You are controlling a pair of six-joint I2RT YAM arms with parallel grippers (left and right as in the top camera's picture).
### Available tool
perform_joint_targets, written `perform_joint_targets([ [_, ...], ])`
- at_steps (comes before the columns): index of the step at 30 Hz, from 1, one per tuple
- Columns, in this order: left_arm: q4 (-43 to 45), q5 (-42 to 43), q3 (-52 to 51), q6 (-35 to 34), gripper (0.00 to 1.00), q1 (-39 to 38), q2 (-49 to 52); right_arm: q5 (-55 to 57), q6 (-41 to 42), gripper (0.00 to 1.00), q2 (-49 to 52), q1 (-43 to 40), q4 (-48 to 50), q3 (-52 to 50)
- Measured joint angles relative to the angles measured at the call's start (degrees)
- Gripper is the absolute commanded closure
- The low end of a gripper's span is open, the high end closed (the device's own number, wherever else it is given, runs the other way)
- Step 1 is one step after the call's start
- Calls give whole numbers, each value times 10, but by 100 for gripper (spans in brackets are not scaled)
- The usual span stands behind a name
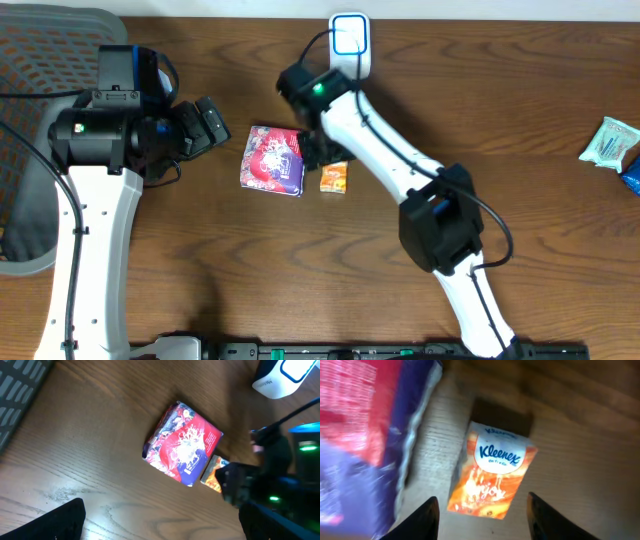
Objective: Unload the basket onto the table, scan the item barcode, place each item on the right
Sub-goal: 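Grasp the orange Kleenex pack with the right gripper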
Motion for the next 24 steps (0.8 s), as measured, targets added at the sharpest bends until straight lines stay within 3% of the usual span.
perform_joint_targets([
  [5, 0, 0, 0, 0, 2, 0, 0, 34, 43, 64, 0, 7, 53, -64],
  [10, 0, 0, 0, 0, 2, 0, 0, 42, 59, 90, -1, 6, 74, -92],
  [13, 0, 0, 0, 0, 2, 0, 0, 43, 59, 98, -1, 6, 63, -89],
  [19, 0, 0, 0, 0, 2, 0, 0, -3, 20, 99, 1, -20, 10, -36],
  [24, 0, 0, 0, 0, 2, 0, 0, -133, -56, 99, 0, -84, -3, 10],
])
